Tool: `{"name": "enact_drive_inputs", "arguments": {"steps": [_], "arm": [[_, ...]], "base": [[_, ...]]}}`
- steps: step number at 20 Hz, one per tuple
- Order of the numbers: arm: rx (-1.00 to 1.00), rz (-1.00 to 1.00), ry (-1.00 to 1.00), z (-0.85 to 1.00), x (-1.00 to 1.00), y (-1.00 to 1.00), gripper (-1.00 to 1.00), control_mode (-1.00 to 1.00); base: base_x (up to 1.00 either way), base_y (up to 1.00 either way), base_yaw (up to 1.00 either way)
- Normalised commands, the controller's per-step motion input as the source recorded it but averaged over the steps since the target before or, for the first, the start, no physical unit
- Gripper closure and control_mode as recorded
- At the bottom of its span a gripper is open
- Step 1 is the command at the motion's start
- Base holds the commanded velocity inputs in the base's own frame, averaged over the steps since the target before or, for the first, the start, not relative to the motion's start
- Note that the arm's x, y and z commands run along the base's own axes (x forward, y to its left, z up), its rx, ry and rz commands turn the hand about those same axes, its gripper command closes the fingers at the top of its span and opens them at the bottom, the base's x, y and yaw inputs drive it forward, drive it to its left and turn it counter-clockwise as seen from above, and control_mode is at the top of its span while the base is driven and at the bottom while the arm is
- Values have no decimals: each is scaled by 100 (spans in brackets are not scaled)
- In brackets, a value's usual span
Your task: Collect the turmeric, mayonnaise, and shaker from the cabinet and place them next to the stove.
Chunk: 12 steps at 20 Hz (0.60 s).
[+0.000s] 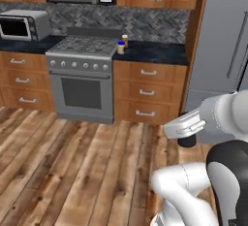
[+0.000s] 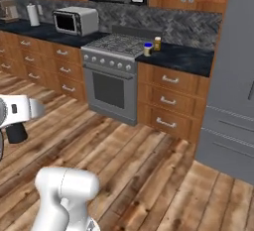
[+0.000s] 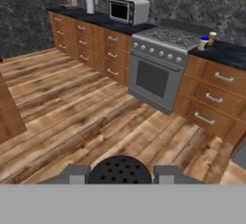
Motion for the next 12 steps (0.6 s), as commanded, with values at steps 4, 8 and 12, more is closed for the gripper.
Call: {"name": "enact_drive_inputs", "arguments": {"steps": [4,8,12], "arm": [[0,0,0,0,0,0,100,100],[0,0,0,0,0,0,100,100],[0,0,0,0,0,0,100,100]], "base": [[100,54,-20],[100,64,-16],[100,76,-14]]}}
